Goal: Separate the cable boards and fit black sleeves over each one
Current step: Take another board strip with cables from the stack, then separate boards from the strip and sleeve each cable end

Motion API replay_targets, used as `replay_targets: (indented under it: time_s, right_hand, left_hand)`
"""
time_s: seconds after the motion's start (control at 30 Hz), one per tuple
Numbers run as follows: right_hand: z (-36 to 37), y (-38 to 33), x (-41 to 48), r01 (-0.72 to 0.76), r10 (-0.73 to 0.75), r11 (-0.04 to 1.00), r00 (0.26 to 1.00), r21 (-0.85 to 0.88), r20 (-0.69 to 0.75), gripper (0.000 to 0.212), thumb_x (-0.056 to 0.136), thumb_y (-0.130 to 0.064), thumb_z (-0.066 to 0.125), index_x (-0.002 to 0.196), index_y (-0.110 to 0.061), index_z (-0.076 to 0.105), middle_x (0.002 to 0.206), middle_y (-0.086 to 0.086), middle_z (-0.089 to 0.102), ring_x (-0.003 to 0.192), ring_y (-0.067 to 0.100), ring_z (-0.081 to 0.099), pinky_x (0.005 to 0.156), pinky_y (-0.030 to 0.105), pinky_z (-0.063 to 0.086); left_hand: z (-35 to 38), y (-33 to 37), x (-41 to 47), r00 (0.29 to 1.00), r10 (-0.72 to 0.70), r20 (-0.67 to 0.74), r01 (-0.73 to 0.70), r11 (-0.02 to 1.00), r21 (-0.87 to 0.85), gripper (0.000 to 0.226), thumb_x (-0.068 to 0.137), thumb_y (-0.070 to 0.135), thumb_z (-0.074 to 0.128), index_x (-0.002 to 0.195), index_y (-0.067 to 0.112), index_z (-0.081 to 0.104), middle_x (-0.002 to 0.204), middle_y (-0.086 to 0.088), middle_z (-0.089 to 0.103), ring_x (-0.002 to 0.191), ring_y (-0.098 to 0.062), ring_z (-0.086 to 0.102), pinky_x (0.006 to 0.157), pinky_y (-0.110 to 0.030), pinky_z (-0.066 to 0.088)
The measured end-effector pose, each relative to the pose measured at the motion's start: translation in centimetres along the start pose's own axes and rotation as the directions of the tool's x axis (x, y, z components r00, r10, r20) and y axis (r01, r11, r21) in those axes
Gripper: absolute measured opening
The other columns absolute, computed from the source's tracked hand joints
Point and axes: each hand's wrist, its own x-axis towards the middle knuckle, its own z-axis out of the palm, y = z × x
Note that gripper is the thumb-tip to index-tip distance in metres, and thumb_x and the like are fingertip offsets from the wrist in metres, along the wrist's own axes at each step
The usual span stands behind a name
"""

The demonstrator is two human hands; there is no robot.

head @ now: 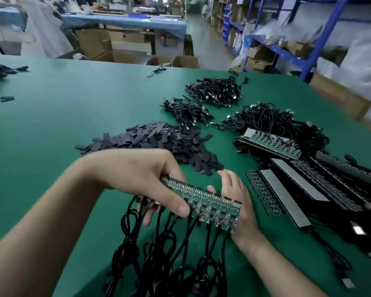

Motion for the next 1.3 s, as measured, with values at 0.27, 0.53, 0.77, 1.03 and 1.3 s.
replay_targets:
  time_s: [0.27, 0.53, 0.77, 1.03, 1.3]
  right_hand:
    - [0.3, 0.0, 0.3, -0.003, 0.004, 1.0, 0.999, 0.024, -0.034, 0.046, 0.101, -0.031, 0.039, 0.143, -0.016, 0.052, 0.148, -0.002, 0.051, 0.137, 0.015, 0.047, 0.116, 0.029, 0.033]
    - [-1.2, 0.6, 0.6, -0.029, 0.093, 0.921, 0.985, 0.389, -0.147, 0.02, 0.107, -0.017, 0.05, 0.117, -0.023, 0.066, 0.119, -0.01, 0.062, 0.105, 0.004, 0.057, 0.094, 0.028, 0.047]
    - [-0.8, -6.0, 2.9, 0.213, -0.264, 0.926, 0.956, 0.312, 0.129, 0.019, 0.102, -0.043, 0.057, 0.105, -0.031, 0.072, 0.102, -0.019, 0.067, 0.097, -0.001, 0.061, 0.085, 0.023, 0.049]
    - [0.3, -6.3, 3.8, 0.119, -0.245, 0.893, 0.938, 0.433, 0.246, 0.019, 0.095, -0.044, 0.066, 0.079, -0.034, 0.071, 0.07, -0.012, 0.067, 0.06, 0.002, 0.056, 0.056, 0.018, 0.041]
    - [-0.3, -6.5, 3.3, 0.171, -0.332, 0.832, 0.916, 0.528, 0.226, 0.019, 0.095, -0.045, 0.067, 0.08, -0.034, 0.07, 0.071, -0.015, 0.065, 0.061, 0.003, 0.055, 0.058, 0.018, 0.041]
  left_hand:
    - [0.6, -7.1, 2.9, 0.901, -0.256, -0.351, 0.196, 0.961, -0.197, 0.016, 0.09, 0.027, 0.076, 0.092, 0.012, 0.071, 0.072, -0.009, 0.071, 0.062, -0.02, 0.071, 0.061, -0.035, 0.055]
    - [1.7, -11.2, 1.9, 0.831, -0.236, -0.503, 0.023, 0.919, -0.393, 0.028, 0.101, 0.016, 0.061, 0.128, 0.014, 0.062, 0.096, -0.015, 0.077, 0.091, -0.027, 0.077, 0.076, -0.032, 0.062]
    - [2.9, -12.9, 1.8, 0.777, -0.202, -0.596, -0.165, 0.848, -0.503, 0.023, 0.097, 0.024, 0.059, 0.103, 0.002, 0.062, 0.09, -0.013, 0.072, 0.086, -0.026, 0.076, 0.074, -0.029, 0.061]
    - [2.7, -13.7, 2.3, 0.621, -0.228, -0.75, -0.106, 0.923, -0.369, 0.022, 0.075, 0.037, 0.082, 0.085, 0.017, 0.082, 0.074, -0.005, 0.073, 0.065, -0.012, 0.062, 0.066, -0.024, 0.051]
    - [2.3, -13.7, 1.9, 0.725, -0.225, -0.651, -0.195, 0.84, -0.507, 0.009, 0.083, 0.025, 0.079, 0.082, 0.017, 0.079, 0.068, 0.0, 0.065, 0.058, -0.011, 0.054, 0.059, -0.023, 0.047]
